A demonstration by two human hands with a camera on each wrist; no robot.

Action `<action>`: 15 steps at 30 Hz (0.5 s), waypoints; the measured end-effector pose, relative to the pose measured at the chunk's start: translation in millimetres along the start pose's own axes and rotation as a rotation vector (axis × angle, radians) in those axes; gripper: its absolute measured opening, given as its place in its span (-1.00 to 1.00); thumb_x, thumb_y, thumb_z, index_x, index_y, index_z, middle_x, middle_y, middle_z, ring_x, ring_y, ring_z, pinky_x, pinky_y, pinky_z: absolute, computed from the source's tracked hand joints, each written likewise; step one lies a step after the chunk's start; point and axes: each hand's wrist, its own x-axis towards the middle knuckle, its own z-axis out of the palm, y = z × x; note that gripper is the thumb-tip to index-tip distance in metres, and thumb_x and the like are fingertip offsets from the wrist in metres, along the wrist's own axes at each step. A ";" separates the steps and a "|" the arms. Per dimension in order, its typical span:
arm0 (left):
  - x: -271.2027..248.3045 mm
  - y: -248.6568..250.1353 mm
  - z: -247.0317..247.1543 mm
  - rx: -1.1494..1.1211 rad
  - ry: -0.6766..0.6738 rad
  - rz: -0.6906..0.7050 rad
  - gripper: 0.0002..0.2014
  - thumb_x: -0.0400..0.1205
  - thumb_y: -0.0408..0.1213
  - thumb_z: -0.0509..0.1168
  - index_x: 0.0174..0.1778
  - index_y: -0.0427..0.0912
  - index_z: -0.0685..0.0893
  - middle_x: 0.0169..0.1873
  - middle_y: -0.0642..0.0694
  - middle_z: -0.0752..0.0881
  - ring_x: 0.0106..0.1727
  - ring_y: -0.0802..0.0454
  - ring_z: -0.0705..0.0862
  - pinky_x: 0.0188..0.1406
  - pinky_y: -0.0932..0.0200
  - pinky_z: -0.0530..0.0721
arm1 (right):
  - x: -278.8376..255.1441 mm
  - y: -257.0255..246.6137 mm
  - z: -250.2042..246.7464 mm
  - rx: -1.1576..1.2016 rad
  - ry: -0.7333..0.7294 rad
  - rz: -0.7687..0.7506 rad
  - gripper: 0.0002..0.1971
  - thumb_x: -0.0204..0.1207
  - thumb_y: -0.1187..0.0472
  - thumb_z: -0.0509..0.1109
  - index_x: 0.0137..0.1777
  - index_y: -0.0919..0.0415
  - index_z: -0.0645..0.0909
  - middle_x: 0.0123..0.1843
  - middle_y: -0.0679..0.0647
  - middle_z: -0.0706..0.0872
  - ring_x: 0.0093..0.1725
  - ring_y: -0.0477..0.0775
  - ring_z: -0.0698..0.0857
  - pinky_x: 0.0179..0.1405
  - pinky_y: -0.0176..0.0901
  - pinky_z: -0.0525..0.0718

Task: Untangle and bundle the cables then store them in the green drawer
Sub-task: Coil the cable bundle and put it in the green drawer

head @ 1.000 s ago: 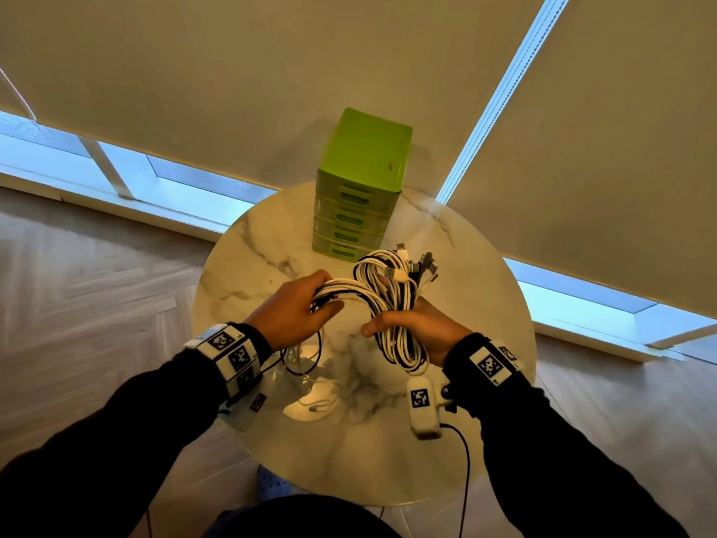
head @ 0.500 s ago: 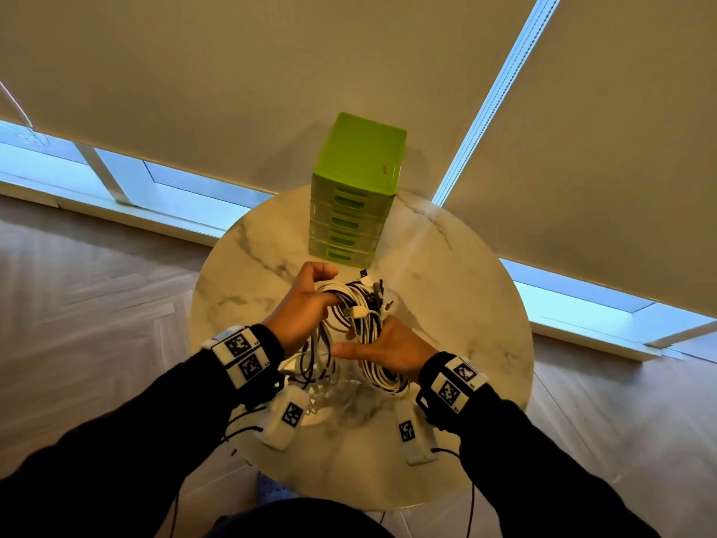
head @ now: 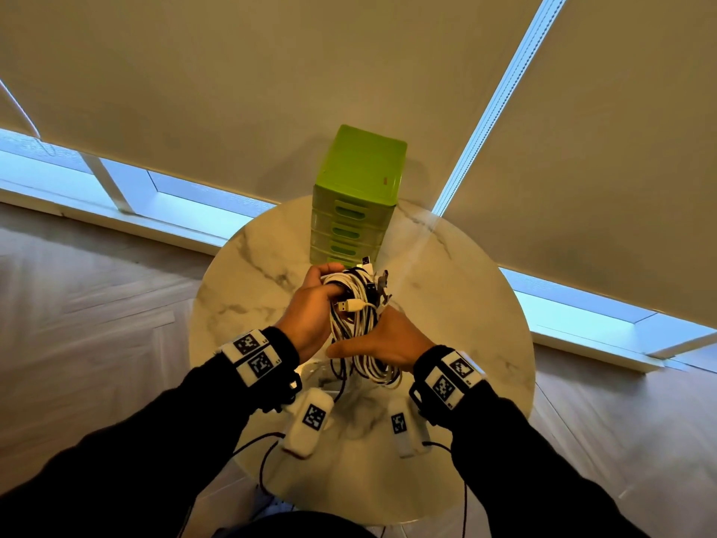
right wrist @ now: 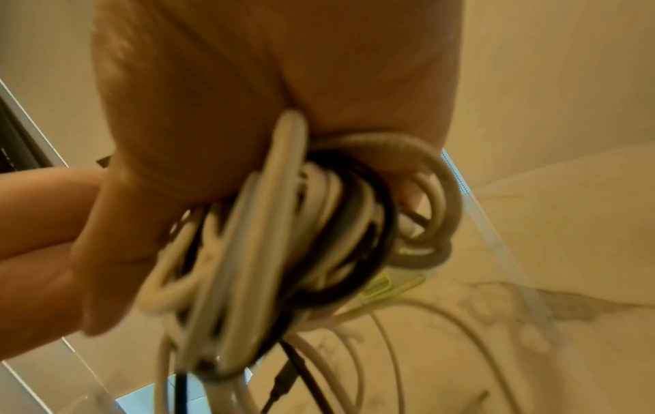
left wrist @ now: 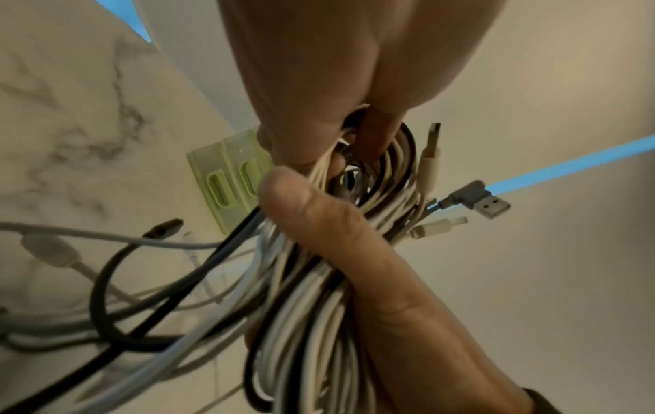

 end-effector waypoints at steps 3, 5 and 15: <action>2.7 2.5 3.8 -0.122 0.006 -0.017 -0.70 0.72 -0.62 0.09 0.27 -0.22 0.51 -0.06 -0.23 0.73 -0.16 -0.05 0.76 -0.20 0.11 0.76 | 3.3 -5.4 -2.5 0.049 -0.013 -0.026 -0.38 0.15 0.06 0.78 0.24 -0.08 0.68 0.05 -0.16 0.81 0.07 -0.26 0.75 0.17 -0.20 0.71; 3.0 3.2 6.7 -0.187 0.010 -0.020 -0.69 0.71 -0.64 0.07 0.28 -0.25 0.50 -0.10 -0.22 0.74 -0.26 0.01 0.80 -0.28 0.14 0.78 | 3.3 -6.9 -2.4 0.093 0.030 -0.064 -0.42 0.18 0.21 0.74 0.22 -0.06 0.69 0.02 -0.16 0.81 0.03 -0.29 0.75 0.11 -0.22 0.73; -1.0 10.8 8.5 0.029 -0.157 0.016 -0.61 0.62 -0.71 0.10 0.20 -0.22 0.60 0.05 -0.21 0.69 0.03 -0.03 0.69 -0.02 0.13 0.68 | -14.4 1.9 2.3 0.421 -0.001 0.046 -0.84 0.34 0.34 0.49 -0.19 0.48 0.76 -0.18 0.31 0.84 -0.11 0.30 0.83 0.20 0.33 0.74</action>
